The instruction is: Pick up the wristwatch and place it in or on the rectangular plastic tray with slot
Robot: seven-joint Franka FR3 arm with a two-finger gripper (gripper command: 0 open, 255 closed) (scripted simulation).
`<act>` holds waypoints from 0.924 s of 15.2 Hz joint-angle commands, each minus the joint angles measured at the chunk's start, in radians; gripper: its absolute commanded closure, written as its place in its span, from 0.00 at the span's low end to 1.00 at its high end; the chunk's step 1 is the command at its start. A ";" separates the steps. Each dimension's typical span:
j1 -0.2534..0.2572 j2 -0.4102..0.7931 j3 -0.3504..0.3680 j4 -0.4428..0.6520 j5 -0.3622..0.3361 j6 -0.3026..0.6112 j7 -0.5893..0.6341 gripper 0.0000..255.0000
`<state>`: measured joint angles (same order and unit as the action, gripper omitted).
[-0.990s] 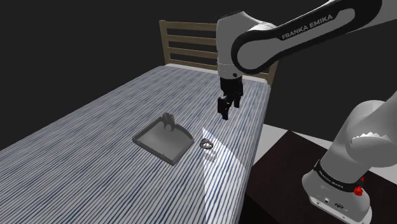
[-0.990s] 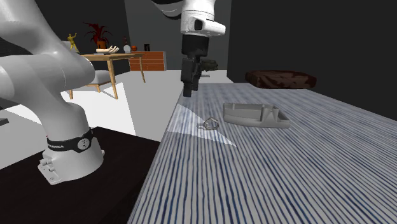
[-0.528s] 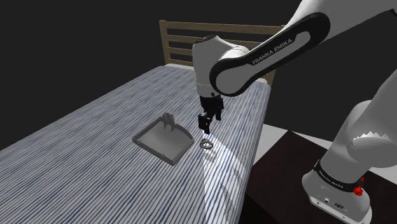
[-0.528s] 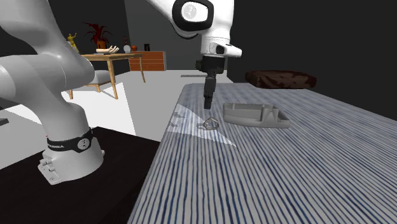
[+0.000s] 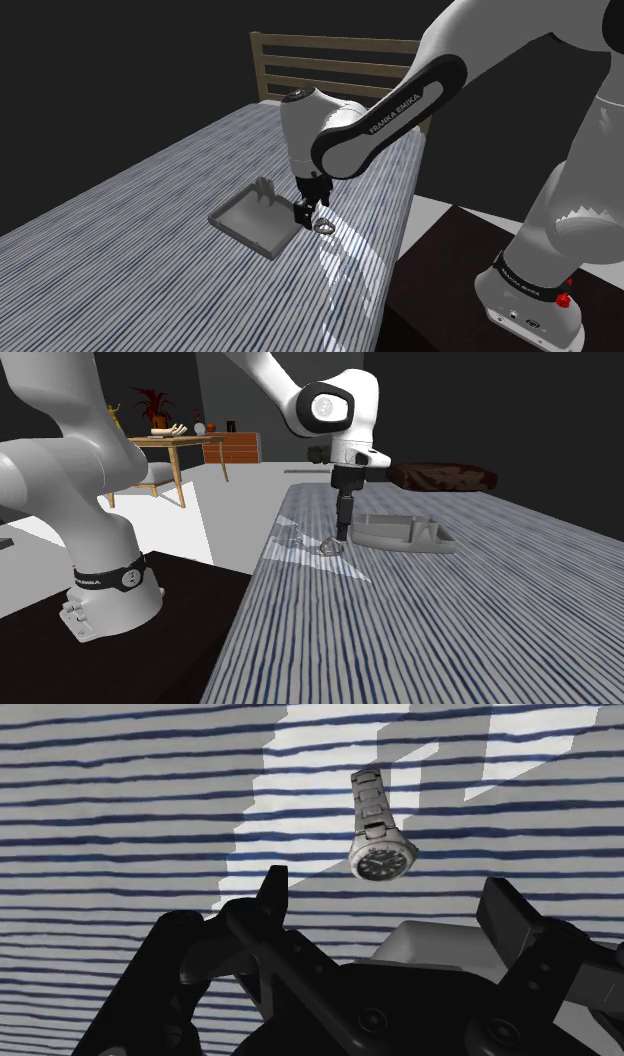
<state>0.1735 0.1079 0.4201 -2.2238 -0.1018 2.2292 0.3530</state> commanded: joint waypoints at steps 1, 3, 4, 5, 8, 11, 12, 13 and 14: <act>0.001 0.019 -0.002 -0.010 -0.012 0.027 0.008 0.00; 0.002 0.036 -0.005 -0.020 -0.023 0.053 0.016 0.00; 0.003 0.041 -0.005 -0.023 -0.027 0.060 0.019 0.00; 0.003 0.041 -0.005 -0.023 -0.027 0.060 0.019 0.00; 0.003 0.041 -0.005 -0.023 -0.027 0.060 0.019 0.00; 0.003 0.041 -0.005 -0.023 -0.027 0.060 0.019 0.00; 0.003 0.041 -0.005 -0.023 -0.027 0.060 0.019 1.00; 0.003 0.041 -0.005 -0.023 -0.027 0.060 0.019 1.00; 0.003 0.041 -0.005 -0.023 -0.027 0.060 0.019 1.00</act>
<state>0.1765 0.1485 0.4147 -2.2469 -0.1286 2.2891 0.3717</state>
